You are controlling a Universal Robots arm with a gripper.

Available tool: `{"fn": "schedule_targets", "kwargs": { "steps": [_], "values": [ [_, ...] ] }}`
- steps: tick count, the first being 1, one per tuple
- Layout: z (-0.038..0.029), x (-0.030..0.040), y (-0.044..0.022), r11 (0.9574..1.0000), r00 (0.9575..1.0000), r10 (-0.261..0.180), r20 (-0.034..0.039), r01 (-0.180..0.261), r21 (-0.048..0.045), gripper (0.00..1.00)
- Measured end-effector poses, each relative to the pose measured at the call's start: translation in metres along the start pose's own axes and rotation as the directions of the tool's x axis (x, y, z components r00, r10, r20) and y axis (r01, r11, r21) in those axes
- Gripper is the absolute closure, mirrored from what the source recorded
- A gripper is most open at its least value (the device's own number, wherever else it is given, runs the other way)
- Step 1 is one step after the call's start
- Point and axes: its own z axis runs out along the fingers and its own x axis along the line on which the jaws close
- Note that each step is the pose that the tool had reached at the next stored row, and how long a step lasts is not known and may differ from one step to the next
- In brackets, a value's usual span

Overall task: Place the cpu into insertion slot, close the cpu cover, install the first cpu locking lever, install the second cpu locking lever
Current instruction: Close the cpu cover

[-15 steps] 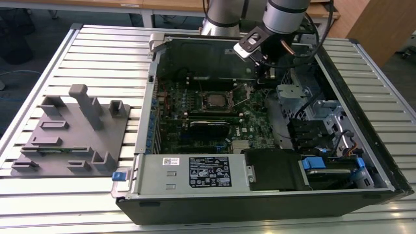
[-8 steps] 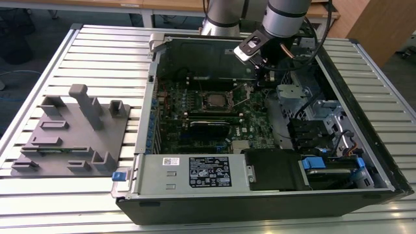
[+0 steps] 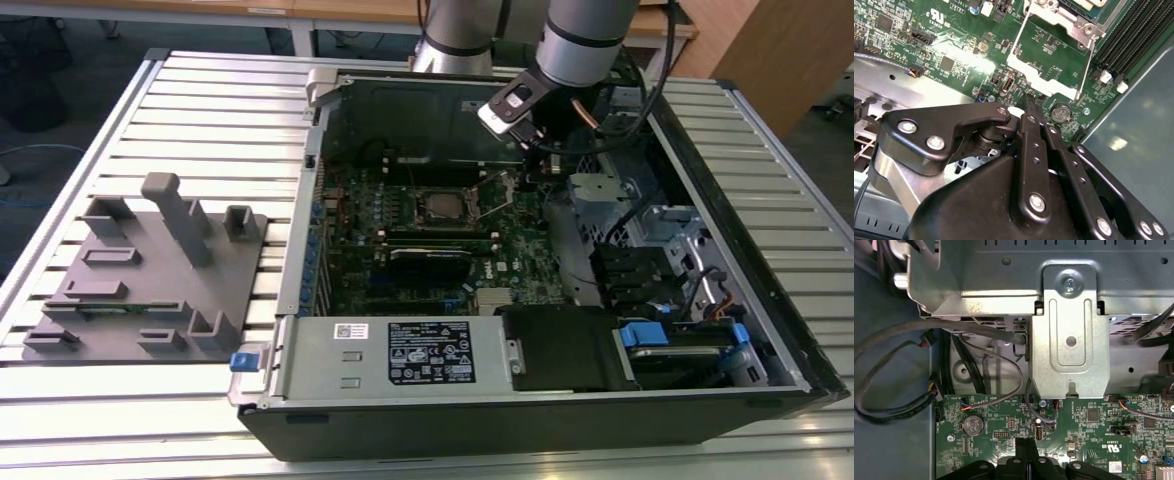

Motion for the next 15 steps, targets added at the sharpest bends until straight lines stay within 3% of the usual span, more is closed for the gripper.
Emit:
{"fn": "schedule_targets", "kwargs": {
  "steps": [6, 15],
  "values": [
    [0.0003, 0.0000, -0.0017, 1.0000, 1.0000, 0.000, 0.0000, 0.000, 0.0000, 0.89],
    [0.0003, -0.0003, -0.0106, 1.0000, 1.0000, 0.000, 0.0000, 0.000, -0.0007, 0.89]
  ]
}}
